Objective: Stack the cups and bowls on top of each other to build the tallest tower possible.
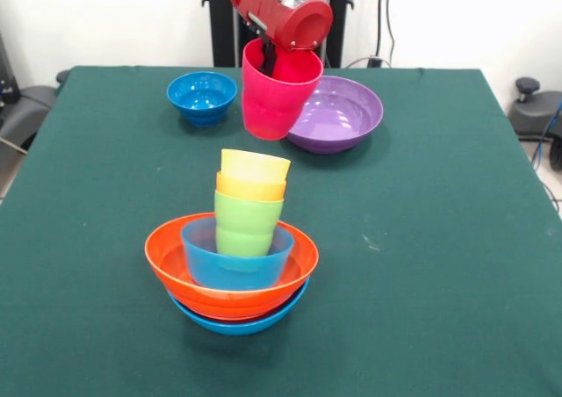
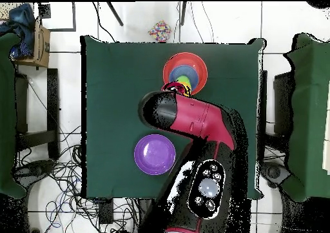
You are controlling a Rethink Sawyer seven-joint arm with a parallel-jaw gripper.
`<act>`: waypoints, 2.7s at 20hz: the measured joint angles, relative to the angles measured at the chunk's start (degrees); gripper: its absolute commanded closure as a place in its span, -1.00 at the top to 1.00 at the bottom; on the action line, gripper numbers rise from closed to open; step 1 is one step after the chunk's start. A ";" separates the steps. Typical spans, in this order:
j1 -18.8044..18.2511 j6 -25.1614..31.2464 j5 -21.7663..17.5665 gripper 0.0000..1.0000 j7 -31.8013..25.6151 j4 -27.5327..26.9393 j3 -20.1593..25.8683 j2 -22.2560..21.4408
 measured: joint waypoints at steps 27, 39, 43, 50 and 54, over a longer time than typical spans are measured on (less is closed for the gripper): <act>-6.82 -8.00 -6.49 -1.00 0.00 2.92 4.73 -0.67; -6.27 -9.50 -6.52 -1.00 0.00 2.96 5.52 -0.64; -6.14 -9.50 -6.58 -1.00 0.00 2.96 5.56 -0.65; -6.15 -9.45 -6.64 -1.00 0.00 2.96 5.57 -0.80; -6.15 -9.45 -6.64 -1.00 0.00 2.97 5.74 -0.92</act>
